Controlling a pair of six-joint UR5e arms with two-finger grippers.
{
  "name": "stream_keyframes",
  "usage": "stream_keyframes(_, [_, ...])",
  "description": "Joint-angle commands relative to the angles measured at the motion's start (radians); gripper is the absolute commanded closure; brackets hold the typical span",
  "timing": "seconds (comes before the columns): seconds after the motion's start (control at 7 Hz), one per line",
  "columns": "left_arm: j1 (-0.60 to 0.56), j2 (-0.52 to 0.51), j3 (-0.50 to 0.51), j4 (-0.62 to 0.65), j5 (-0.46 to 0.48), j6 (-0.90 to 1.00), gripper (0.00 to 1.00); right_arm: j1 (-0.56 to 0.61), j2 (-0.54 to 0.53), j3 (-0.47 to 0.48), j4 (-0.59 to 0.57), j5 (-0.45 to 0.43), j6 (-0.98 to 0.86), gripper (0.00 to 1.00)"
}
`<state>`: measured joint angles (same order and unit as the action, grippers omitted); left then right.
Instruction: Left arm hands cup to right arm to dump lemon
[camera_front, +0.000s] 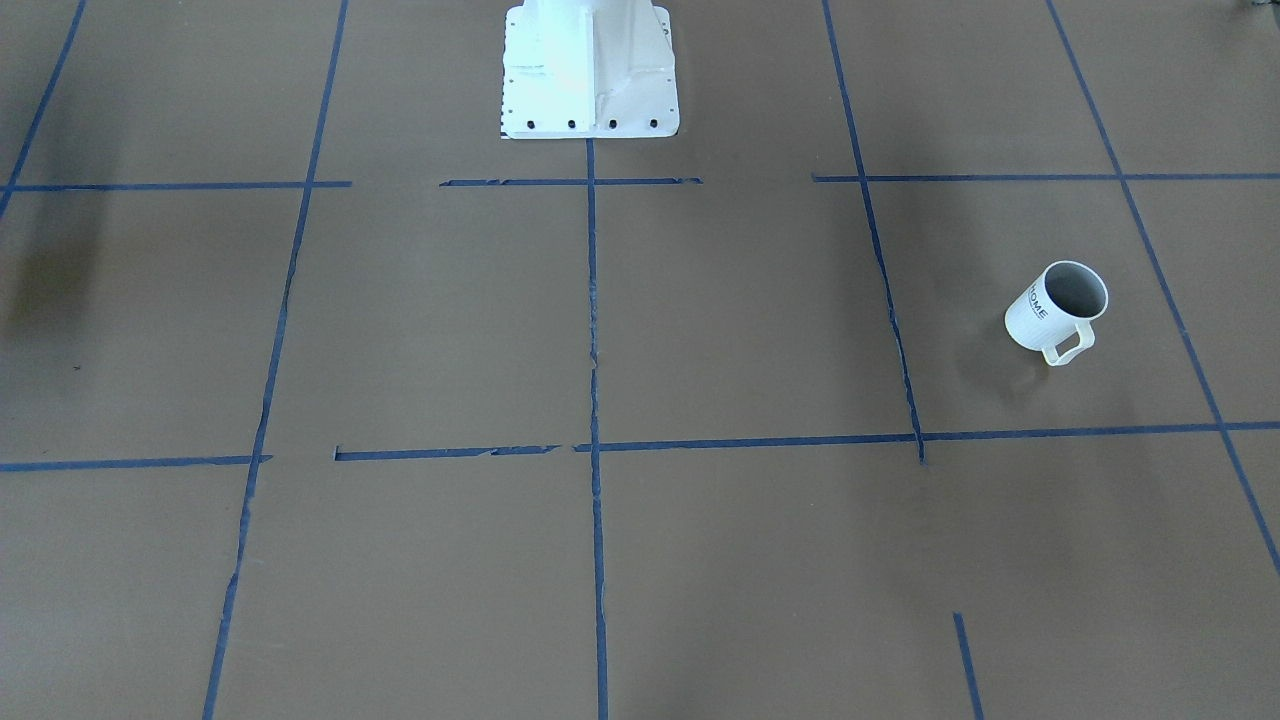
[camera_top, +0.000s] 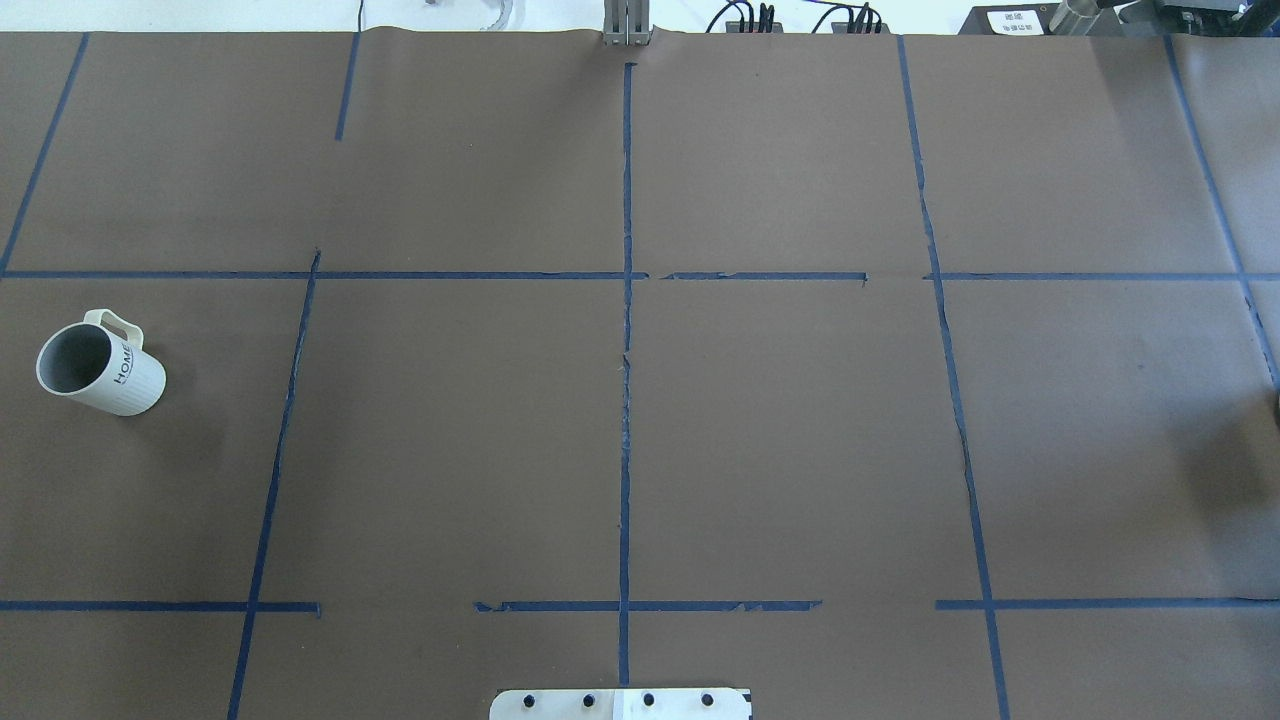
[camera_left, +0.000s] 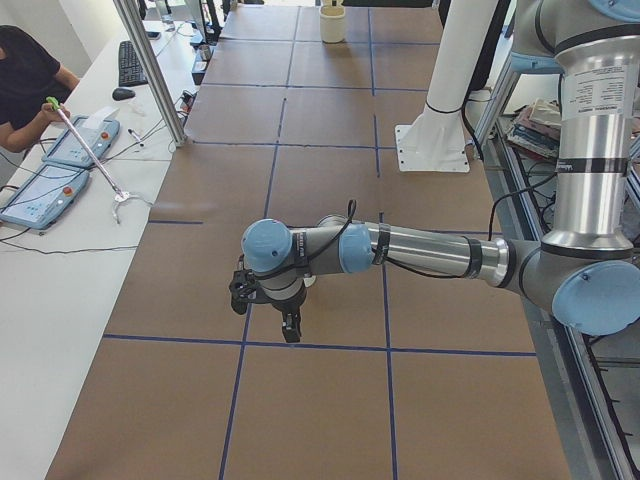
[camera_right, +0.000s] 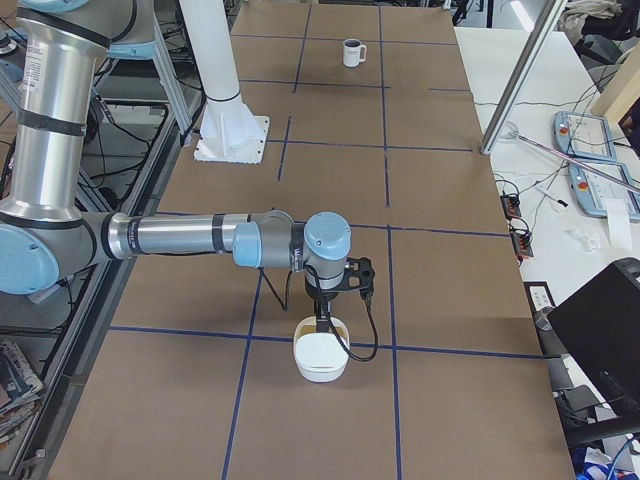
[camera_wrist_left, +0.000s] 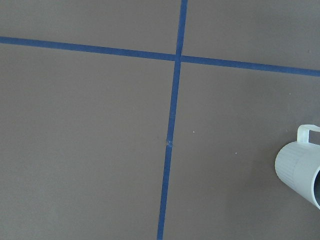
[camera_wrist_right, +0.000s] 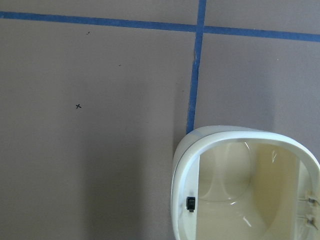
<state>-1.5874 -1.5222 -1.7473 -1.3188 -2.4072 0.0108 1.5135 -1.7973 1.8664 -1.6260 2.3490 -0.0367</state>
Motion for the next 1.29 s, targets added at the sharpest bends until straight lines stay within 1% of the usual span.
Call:
stream_keyframes(0.0, [0.001, 0.005, -0.001, 0.0, 0.002, 0.0, 0.0, -0.001, -0.008, 0.003, 0.002, -0.005, -0.005, 0.0])
stream_keyframes(0.14, [0.001, 0.007, 0.002, -0.003, 0.011, 0.005, 0.0, 0.0, -0.013, 0.013, 0.002, -0.005, -0.006, 0.0])
stream_keyframes(0.29, [0.003, 0.008, -0.015, -0.025, 0.069, 0.009, 0.0, -0.001, -0.02, 0.016, 0.002, -0.004, -0.003, 0.0])
stream_keyframes(0.43, [0.003, 0.014, -0.021, -0.04, 0.062, 0.009, 0.0, -0.001, -0.02, 0.016, 0.002, -0.001, 0.001, 0.0])
stream_keyframes(0.57, [0.003, 0.019, -0.011, -0.045, 0.018, 0.009, 0.0, -0.001, -0.02, 0.016, 0.002, 0.01, 0.0, 0.0])
stream_keyframes(0.71, [0.003, 0.019, -0.008, -0.049, -0.084, 0.011, 0.0, -0.001, -0.023, 0.022, 0.005, 0.015, 0.0, 0.0])
stream_keyframes(0.86, [0.03, 0.019, -0.009, -0.078, -0.12, 0.008, 0.0, 0.0, -0.028, 0.023, 0.009, 0.009, -0.008, 0.0])
stream_keyframes(1.14, [0.146, 0.02, -0.02, -0.114, -0.119, -0.023, 0.0, -0.001, -0.028, 0.023, 0.012, 0.013, -0.008, 0.0])
